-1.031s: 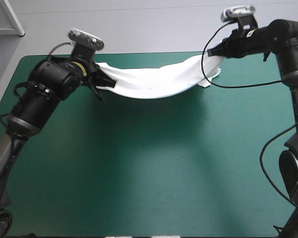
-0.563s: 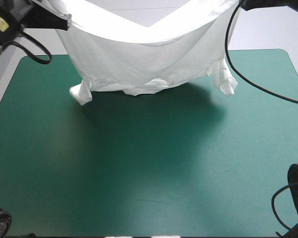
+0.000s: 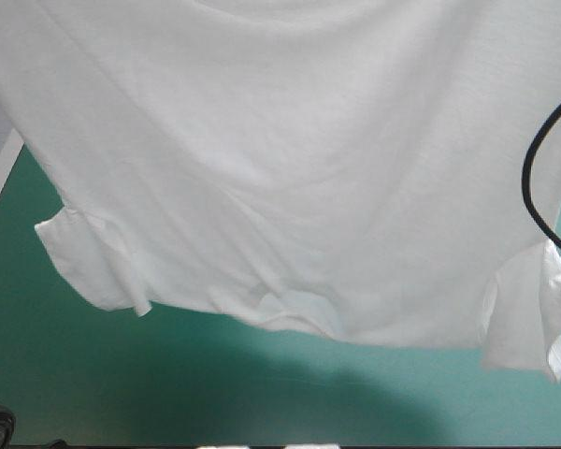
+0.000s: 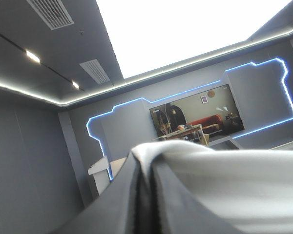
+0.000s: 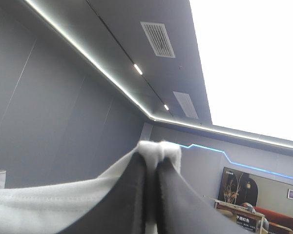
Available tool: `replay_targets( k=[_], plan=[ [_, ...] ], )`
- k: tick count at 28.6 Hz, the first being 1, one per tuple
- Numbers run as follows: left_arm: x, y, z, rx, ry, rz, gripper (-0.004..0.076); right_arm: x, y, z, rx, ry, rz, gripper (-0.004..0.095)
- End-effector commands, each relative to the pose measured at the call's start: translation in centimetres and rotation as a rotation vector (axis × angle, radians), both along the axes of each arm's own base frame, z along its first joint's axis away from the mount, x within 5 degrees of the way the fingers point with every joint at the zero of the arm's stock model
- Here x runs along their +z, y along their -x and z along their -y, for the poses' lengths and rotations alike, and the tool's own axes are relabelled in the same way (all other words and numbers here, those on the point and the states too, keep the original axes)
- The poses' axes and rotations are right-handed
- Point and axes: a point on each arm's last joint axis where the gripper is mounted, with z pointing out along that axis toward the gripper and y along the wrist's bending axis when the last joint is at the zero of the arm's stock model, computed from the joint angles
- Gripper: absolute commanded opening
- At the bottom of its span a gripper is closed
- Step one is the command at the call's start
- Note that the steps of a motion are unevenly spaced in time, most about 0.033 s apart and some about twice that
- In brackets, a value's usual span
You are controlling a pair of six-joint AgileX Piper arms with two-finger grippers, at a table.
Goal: Fold the cloth
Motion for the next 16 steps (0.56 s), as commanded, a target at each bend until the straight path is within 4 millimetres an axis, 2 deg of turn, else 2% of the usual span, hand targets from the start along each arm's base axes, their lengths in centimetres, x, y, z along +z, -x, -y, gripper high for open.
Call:
replay_targets(
  k=[1,3,4,8,12,16],
  plan=[
    [0.9,1.0,-0.3,0.006,0.002,0.104,0.0021,0.5,-0.7,0.3,-0.018,-0.048,0.072,-0.0017],
    [0.7,0.2,0.2,0.004,-0.005,0.101,0.0021,0.3,-2.9,0.2,-0.021,-0.062,0.050,-0.0017],
    [0.6,-0.6,0.6,0.010,-0.012,0.103,0.0021,0.0,-4.6,0.2,-0.021,-0.073,0.033,-0.0017],
    [0.0,-3.4,1.6,0.072,-0.021,0.081,0.0021,-0.8,-8.5,-0.1,-0.001,-0.105,-0.003,-0.0017],
    [-0.9,-7.1,2.6,0.120,0.006,0.070,0.0021,-1.9,-12.7,-0.4,0.037,-0.154,-0.029,-0.0017],
    [-2.3,-11.8,3.1,0.054,0.044,0.059,0.0022,-2.8,-15.9,-0.5,0.072,-0.218,-0.029,-0.0017]
  ],
)
